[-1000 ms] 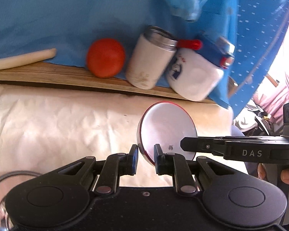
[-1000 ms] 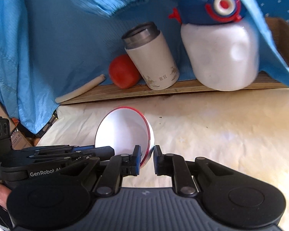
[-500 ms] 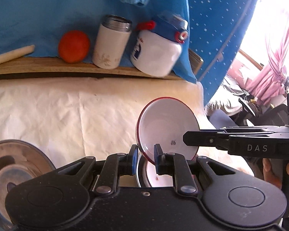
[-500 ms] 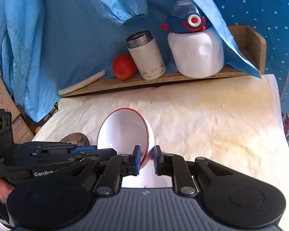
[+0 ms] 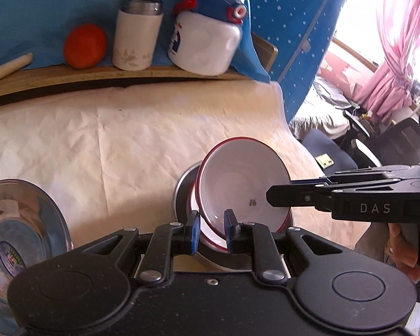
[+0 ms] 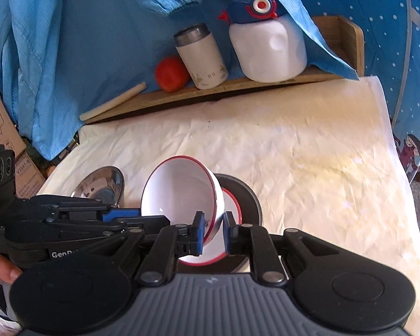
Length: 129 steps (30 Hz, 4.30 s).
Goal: Organize plates and bowls
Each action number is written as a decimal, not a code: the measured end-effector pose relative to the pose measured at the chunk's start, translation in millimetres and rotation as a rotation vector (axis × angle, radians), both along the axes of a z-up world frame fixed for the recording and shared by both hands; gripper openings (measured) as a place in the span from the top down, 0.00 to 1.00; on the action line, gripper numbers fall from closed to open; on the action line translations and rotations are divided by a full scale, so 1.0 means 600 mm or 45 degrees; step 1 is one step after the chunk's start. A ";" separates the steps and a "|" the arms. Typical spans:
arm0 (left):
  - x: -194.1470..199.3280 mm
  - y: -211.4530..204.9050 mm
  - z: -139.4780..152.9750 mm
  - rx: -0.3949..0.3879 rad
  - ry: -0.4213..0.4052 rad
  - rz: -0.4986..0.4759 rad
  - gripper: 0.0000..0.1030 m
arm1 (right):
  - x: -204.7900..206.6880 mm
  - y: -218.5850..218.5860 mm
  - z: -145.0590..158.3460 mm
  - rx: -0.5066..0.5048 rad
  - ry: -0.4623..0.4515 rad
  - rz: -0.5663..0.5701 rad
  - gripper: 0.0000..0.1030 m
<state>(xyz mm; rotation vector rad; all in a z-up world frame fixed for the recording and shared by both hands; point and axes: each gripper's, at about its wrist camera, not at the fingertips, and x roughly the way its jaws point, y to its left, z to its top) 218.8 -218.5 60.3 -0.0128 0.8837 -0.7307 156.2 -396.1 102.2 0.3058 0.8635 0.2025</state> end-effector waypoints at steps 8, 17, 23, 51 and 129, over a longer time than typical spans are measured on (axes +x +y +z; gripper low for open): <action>-0.009 -0.014 -0.001 0.054 -0.044 -0.023 0.80 | 0.001 -0.004 -0.012 -0.004 0.027 0.009 0.85; -0.015 -0.036 0.003 0.180 -0.114 -0.070 0.80 | 0.005 -0.001 -0.015 -0.040 0.061 0.028 0.85; -0.013 -0.038 -0.003 0.205 -0.108 -0.065 0.78 | 0.009 0.002 -0.016 -0.045 0.070 0.047 0.84; -0.003 -0.007 -0.001 0.067 -0.056 -0.037 0.71 | 0.002 -0.004 -0.013 -0.077 0.021 0.014 0.72; 0.095 0.063 -0.017 0.182 0.066 0.112 0.01 | 0.010 -0.073 -0.019 -0.192 0.168 -0.104 0.00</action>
